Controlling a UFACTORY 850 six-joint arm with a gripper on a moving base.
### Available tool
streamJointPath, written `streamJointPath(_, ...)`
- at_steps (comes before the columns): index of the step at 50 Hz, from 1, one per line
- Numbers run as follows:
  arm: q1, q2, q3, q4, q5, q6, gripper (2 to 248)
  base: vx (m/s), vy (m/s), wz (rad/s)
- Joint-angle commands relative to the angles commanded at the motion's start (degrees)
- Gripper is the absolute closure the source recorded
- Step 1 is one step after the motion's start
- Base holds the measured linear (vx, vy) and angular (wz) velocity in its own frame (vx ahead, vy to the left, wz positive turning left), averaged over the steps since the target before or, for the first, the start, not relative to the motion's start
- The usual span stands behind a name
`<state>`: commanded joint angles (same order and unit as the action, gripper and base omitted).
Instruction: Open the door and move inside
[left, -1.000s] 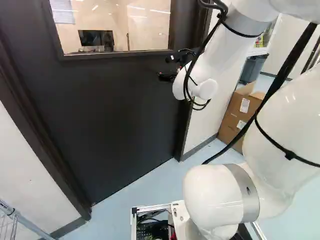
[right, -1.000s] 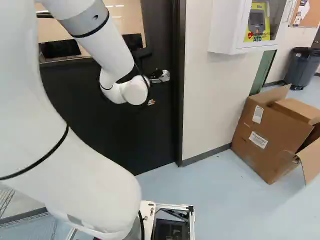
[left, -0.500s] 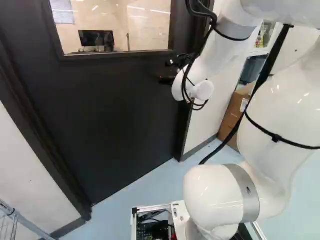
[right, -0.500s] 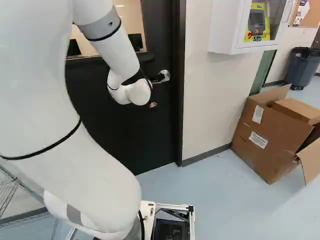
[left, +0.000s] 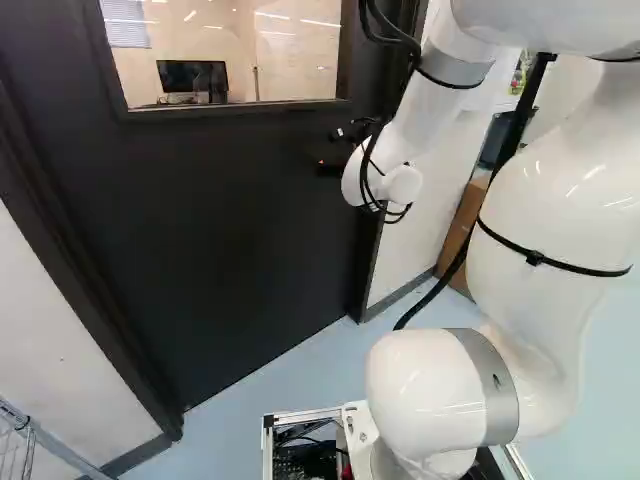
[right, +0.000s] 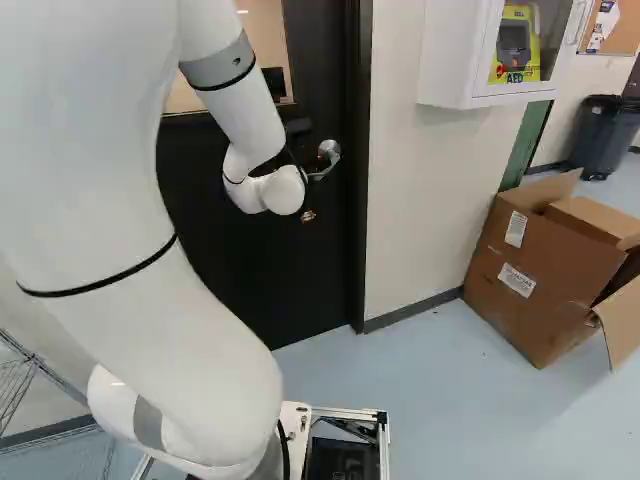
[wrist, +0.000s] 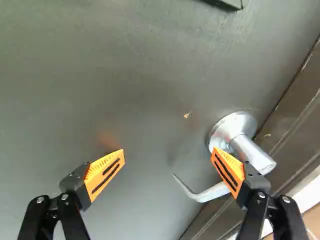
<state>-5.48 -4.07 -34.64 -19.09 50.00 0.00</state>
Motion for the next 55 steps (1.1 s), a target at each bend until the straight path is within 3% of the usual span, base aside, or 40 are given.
streamJointPath(35, 0.01, -4.69, -0.08, -0.09, 0.00, 0.00, 3, 0.000, 0.000, 0.000)
streamJointPath(55, 0.14, -9.74, -2.85, -2.84, 0.00, 0.00, 3, 0.000, 0.000, 0.000)
